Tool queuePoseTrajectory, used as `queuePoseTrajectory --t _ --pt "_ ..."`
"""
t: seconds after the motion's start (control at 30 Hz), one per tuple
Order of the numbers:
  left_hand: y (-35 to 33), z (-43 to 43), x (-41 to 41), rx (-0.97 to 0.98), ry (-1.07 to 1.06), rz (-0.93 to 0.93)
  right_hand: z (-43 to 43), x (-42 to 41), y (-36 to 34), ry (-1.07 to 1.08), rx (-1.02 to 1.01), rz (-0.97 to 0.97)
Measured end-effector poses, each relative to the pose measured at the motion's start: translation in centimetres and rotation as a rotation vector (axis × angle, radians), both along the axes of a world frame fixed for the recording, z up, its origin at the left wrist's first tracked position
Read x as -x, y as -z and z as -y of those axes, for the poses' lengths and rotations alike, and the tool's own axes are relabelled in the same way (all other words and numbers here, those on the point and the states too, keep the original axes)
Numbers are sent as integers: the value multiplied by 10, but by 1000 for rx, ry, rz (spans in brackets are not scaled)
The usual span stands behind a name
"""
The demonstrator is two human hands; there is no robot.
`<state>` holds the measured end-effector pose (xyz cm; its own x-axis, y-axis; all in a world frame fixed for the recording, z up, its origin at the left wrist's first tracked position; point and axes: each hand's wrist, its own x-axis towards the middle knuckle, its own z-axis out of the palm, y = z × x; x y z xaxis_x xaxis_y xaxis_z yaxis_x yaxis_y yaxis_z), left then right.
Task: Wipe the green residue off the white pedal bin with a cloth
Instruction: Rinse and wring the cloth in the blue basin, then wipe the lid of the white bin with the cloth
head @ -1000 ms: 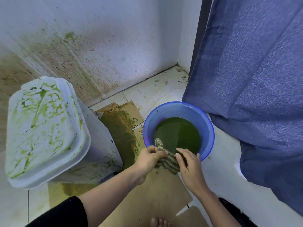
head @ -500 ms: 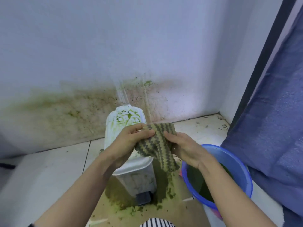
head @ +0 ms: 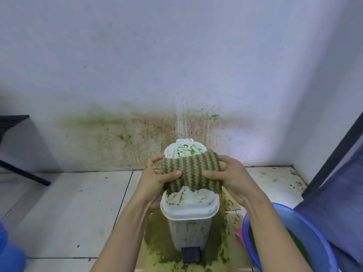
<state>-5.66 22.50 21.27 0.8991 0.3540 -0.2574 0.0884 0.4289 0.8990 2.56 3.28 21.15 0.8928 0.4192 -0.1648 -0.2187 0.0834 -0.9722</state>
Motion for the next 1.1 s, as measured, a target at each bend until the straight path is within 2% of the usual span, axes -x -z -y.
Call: queuePoseTrajectory --t 0.17,0.3,0.4,0.47,0.5,0.6,0.67,0.73,0.77,0.8,0.87,0.93,1.03,1.07,1.1 --pt "-4 -15 9 -242 3 84 -5 2 6 -44 146 229" --pt "0 -24 8 -414 152 53 -14 -1 9 16 496 497" --pt "0 -20 6 -773 202 -41 -20 0 10 100 599 587" --pt "-2 -17 1 -972 98 -54 -21 0 11 125 630 641" --pt "-3 -17 -1 -1010 32 -38 -21 0 11 130 628 648" --pt "0 -27 -4 -948 4 -26 -18 1 15 67 561 544" --pt "2 -34 0 -663 76 -8 -14 3 17 16 447 412" --pt "2 -38 1 -338 57 20 -8 5 17 -20 259 234" --pt "1 -40 -1 -260 34 20 -5 6 17 -50 188 142" --pt "0 -43 -7 -226 25 11 -2 7 19 -84 164 82" --pt "-3 -47 -23 -252 60 -30 -1 9 27 -136 250 78" --pt "0 -47 -45 -469 99 -118 -5 10 42 -64 400 169" --pt "14 -28 -66 -1199 -29 -258 -13 5 65 219 476 275" --pt "20 -14 -67 -1337 -108 -238 -15 4 72 259 481 290" --pt "26 3 -66 -1392 -144 -212 -19 2 80 265 494 303"
